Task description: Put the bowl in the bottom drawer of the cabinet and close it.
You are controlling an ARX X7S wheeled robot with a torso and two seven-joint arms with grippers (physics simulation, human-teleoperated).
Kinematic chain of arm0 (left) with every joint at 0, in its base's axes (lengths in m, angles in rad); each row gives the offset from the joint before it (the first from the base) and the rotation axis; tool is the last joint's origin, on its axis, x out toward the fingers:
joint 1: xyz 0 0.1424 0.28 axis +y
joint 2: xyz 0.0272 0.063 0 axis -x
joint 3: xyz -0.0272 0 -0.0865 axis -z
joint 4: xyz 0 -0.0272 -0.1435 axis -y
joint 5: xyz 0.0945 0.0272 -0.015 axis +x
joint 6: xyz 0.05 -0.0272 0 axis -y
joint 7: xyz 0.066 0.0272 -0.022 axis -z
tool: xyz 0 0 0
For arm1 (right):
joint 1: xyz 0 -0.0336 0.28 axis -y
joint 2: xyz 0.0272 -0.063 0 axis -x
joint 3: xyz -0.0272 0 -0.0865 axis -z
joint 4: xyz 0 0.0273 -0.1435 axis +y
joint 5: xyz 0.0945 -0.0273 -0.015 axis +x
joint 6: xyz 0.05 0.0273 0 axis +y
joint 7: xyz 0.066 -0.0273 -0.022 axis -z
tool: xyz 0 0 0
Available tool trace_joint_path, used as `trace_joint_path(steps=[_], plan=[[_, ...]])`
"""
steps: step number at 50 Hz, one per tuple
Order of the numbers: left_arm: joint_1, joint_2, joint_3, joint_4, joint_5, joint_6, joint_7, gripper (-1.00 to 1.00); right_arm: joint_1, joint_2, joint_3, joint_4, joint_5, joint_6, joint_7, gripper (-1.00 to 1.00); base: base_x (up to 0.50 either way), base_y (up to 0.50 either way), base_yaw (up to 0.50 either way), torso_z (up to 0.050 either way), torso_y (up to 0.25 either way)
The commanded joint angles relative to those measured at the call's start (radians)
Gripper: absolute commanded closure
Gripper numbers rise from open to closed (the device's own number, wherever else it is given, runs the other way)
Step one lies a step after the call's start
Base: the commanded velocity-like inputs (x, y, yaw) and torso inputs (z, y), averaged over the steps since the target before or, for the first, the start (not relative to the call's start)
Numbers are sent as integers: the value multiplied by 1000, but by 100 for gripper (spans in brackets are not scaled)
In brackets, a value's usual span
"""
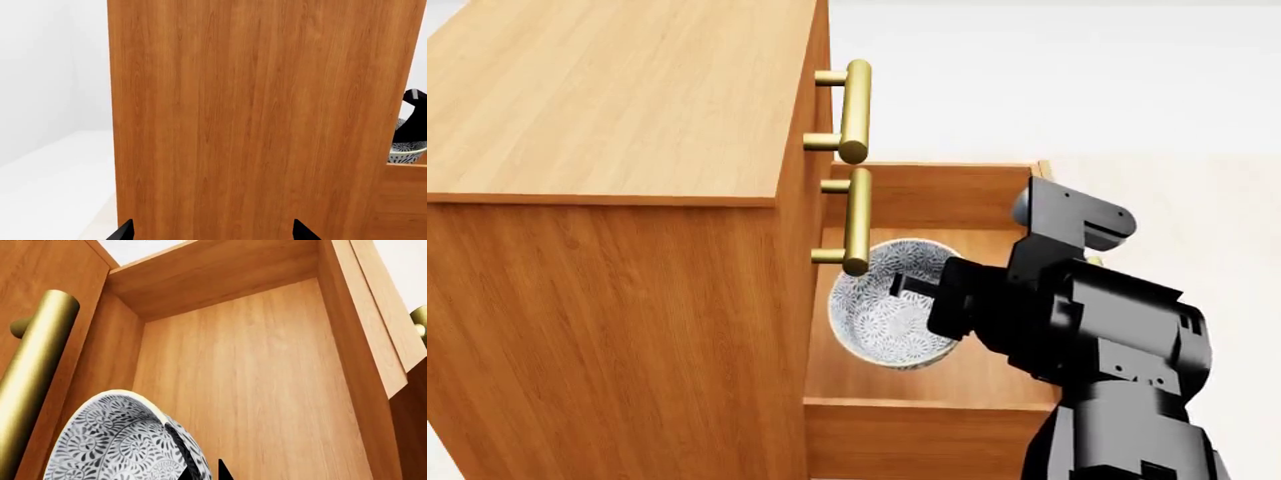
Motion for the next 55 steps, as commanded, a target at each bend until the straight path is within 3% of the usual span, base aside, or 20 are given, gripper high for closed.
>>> trace_joint_path(steps=[1,18,43,55], plan=[[-1,-1,2,1,-1,0,-1,-100,-29,-2,-2,21,-21,-19,2,-100,0,0,0,0,0],[-2,-4,3,7,-2,-7,-6,-100,-11,0,-56,21,-27,-69,-20,-100,0,0,0,0,0],[-2,-8,9,5,-3,-3,-6,-100,149,35,-84,4,-18,-70,-56,-100,0,0,0,0,0],[5,-8,3,16,-32,17,-3,-100,-1,59,-105,-555,-38,162,-60,-100,0,0,0,0,0]])
